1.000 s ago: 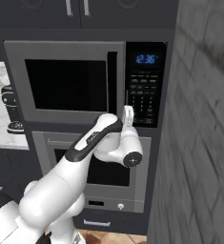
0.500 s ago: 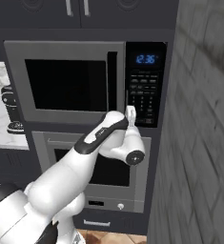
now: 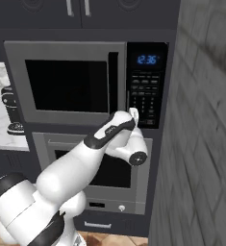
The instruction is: Transport the chicken drumstick from the fridge to the microwave and turn on the microwave.
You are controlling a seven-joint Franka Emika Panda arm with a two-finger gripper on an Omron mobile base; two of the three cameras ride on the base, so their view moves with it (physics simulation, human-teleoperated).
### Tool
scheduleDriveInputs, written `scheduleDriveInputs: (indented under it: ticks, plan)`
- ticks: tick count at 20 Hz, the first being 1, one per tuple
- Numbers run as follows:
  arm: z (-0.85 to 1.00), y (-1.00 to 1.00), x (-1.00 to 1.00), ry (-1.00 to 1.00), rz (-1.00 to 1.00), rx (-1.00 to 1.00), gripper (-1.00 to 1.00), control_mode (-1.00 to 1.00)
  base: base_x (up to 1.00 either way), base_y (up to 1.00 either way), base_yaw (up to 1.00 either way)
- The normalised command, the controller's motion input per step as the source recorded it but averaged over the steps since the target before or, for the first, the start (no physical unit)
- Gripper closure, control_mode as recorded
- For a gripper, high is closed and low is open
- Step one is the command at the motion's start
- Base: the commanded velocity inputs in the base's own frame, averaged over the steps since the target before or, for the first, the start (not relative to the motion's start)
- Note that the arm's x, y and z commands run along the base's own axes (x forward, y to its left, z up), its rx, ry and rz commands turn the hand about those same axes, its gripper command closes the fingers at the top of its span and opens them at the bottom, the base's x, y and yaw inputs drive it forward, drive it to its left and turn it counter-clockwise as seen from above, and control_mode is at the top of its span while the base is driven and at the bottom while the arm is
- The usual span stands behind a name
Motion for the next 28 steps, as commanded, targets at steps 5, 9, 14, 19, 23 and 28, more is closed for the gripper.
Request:
scheduleDriveInputs:
  ticks: [5, 9, 14, 19, 23, 28]
  plan:
    - [-0.02, -0.10, 0.10, 0.00, 0.00, 0.01, 1.00, -1.00, 0.00, 0.00, 0.00]
    - [-0.05, -0.07, 0.14, 0.00, 0.00, 0.00, 1.00, -1.00, 0.00, 0.00, 0.00]
    - [-0.11, -0.02, 0.15, 0.00, 0.00, 0.00, 1.00, -1.00, 0.00, 0.00, 0.00]
    - [-0.14, 0.00, 0.13, 0.00, 0.00, 0.00, 1.00, -1.00, 0.00, 0.00, 0.00]
    - [-0.09, -0.01, 0.11, 0.00, 0.00, 0.00, 1.00, -1.00, 0.00, 0.00, 0.00]
    - [-0.11, -0.01, 0.12, 0.00, 0.00, 0.00, 1.00, -1.00, 0.00, 0.00, 0.00]
